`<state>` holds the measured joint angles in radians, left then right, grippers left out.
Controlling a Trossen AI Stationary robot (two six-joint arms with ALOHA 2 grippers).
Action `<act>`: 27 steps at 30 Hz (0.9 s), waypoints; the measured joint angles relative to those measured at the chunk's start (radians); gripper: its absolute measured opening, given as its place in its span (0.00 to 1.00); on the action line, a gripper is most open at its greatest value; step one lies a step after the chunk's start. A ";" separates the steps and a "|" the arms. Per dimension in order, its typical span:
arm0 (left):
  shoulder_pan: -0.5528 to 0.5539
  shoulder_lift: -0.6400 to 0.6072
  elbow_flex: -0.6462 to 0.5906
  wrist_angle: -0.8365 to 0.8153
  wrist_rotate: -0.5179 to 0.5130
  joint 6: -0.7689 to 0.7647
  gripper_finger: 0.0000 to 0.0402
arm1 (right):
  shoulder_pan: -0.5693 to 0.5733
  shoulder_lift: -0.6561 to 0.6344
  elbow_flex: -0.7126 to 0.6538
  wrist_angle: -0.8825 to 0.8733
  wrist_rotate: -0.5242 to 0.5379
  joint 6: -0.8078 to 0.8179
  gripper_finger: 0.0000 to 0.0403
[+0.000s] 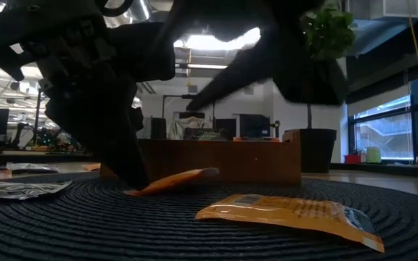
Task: Pick & Place Tea
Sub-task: Put the white tea bag into the left section of the wooden organizer
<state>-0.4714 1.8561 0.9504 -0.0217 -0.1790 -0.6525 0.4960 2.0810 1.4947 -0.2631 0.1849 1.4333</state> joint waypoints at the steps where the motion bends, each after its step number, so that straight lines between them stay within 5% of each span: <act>1: -0.002 0.000 0.000 -0.001 -0.001 0.000 0.18 | 0.000 0.012 0.006 0.010 0.005 0.001 0.42; 15: -0.016 0.000 0.000 0.004 -0.005 0.002 0.18 | 0.011 0.020 0.007 -0.148 0.172 0.159 0.42; 27: -0.016 0.000 0.000 0.003 -0.013 0.002 0.18 | -0.007 0.020 0.007 -0.223 0.136 0.185 0.42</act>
<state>-0.4873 1.8561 0.9504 -0.0189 -0.1923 -0.6510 0.4890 2.1006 1.5017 -0.4858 0.3206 1.6187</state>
